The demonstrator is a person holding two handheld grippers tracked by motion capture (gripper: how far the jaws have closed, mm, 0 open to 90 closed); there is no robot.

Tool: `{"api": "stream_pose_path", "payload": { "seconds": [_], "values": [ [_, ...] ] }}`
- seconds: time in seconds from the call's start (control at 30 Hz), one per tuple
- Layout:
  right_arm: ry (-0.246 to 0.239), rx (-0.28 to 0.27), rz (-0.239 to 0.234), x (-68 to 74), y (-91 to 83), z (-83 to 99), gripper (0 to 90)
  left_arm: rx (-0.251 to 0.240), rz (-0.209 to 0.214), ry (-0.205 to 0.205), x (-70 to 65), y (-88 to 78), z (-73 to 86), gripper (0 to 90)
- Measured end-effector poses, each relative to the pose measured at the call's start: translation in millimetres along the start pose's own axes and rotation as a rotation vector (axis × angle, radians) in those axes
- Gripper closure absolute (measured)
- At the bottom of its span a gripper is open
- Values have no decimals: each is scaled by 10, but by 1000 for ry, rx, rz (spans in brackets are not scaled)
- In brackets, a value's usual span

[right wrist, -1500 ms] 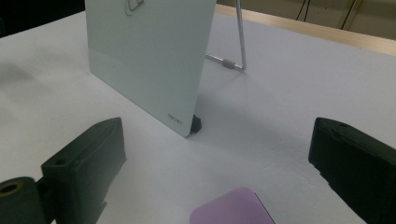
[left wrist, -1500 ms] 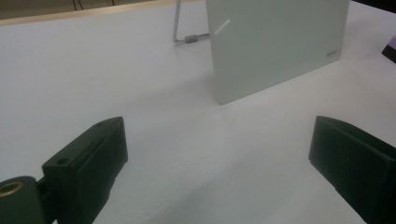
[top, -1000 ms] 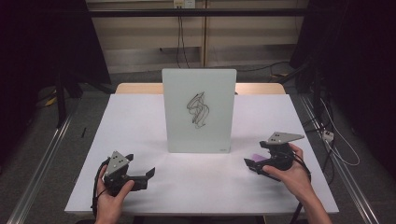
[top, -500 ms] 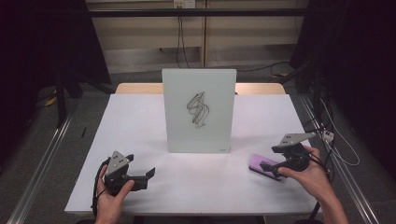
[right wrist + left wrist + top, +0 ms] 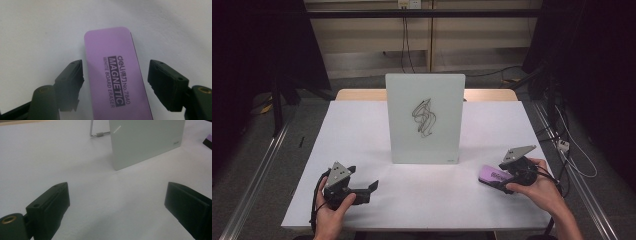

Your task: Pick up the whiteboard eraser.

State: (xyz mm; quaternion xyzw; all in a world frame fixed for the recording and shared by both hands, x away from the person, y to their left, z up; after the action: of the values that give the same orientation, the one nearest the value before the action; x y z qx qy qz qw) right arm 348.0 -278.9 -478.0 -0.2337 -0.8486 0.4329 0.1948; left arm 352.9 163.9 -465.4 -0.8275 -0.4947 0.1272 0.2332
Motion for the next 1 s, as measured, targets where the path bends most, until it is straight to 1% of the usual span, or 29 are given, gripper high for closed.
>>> {"api": "stream_pose_path", "payload": {
  "seconds": [0.1, 0.13, 0.17, 0.3, 0.47, 0.63, 0.73, 0.77, 1.0],
  "values": [
    [2, 9, 8, -19, 20, 1, 310, 4, 0, 0, -4, 7, 2, 61],
    [-2, 15, 4, -21, 25, 4, 315, 3, -1, 0, -5, 4, 1, 61],
    [-1, 26, -7, -11, 36, 19, 340, 3, -1, 3, -3, 0, 1, 61],
    [-20, 41, -12, -9, 46, 31, 370, 2, -3, 0, 6, 1, 1, 61],
    [-27, 55, -15, -10, 62, 35, 373, -1, -4, 0, 4, -11, 1, 61],
    [-29, 50, -20, -12, 61, 33, 377, 2, -6, 1, 11, -17, 7, 61],
    [-34, 59, -13, -9, 59, 35, 384, 2, -4, -1, 5, -13, 7, 61],
    [-41, 74, -7, -12, 64, 42, 383, 2, -3, 1, 3, -11, 6, 61],
    [-37, 76, -5, -13, 64, 42, 391, 3, -3, -2, 7, -16, 9, 61]
  ]
}}
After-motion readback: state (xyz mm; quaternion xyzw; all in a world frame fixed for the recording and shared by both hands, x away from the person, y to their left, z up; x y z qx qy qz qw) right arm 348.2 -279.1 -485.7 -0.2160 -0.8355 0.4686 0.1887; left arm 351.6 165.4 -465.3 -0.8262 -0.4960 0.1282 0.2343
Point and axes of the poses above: each handheld gripper's, and its own axes: y roughly forward along the jaws, z roughly out of its underside, x roughly to its left, the point moved 7 cm from there along y, roughly forward along the jaws, and after that the axes turned 11 degrees about -z, right-handed, at the moved point
